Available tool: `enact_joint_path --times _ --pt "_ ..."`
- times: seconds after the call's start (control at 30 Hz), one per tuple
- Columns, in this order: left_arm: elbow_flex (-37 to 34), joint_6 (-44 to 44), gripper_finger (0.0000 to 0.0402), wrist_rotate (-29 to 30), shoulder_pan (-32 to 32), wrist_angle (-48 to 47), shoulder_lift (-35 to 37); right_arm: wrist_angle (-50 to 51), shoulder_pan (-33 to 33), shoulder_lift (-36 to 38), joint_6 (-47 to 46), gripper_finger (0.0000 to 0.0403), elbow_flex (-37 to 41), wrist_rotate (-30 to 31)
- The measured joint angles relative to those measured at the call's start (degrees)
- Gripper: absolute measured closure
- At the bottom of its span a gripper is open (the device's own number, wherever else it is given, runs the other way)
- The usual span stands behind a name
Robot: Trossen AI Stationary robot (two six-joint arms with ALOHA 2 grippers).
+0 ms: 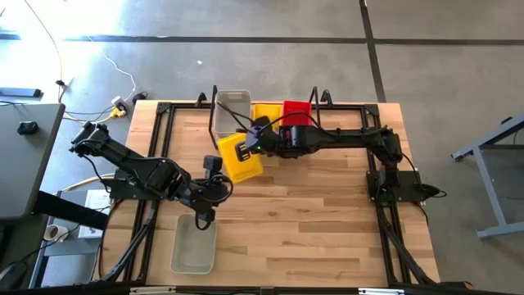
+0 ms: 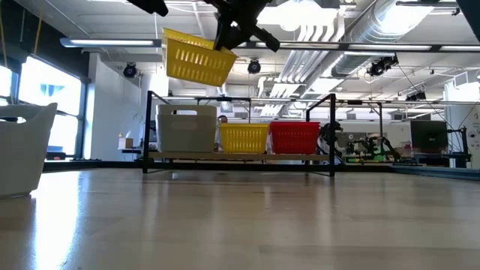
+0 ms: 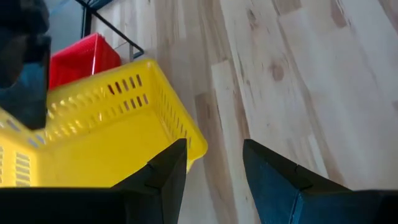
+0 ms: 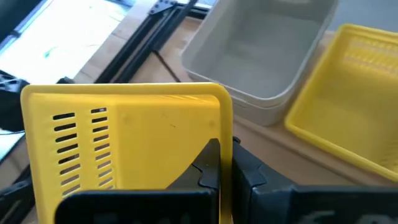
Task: Stack baskets on shelf by color
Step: Stack the yellow bin on the yellow bins on the shelf
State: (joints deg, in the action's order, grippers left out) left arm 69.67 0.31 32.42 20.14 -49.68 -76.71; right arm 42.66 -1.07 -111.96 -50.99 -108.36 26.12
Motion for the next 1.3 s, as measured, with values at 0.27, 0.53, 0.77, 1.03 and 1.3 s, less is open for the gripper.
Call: enact_joint_path --times 0.27,0.53,0.77,1.03,1.3 --pt "0.00 3.24 0.0255 -0.44 -1.13 -1.02 0.00 -3.81 -0.07 0.00 4.76 0.0403 0.00 -2.04" --pt "0.00 5.40 0.0255 -0.25 -2.64 -5.64 0.00 -8.11 -0.05 0.00 10.50 0.0403 0.00 -4.27" --pt "0.00 16.52 0.0255 1.06 -2.88 -7.65 0.00 -8.09 -0.05 0.00 10.72 0.0403 0.00 -6.38" --pt "0.00 30.18 0.0255 -0.07 -2.89 -8.12 0.00 -8.07 0.01 0.00 10.96 0.0403 0.00 -8.60" --pt "0.00 33.76 0.0283 -3.39 -4.38 -11.23 0.04 -7.37 0.18 -0.09 11.85 0.0403 -1.46 -10.77"
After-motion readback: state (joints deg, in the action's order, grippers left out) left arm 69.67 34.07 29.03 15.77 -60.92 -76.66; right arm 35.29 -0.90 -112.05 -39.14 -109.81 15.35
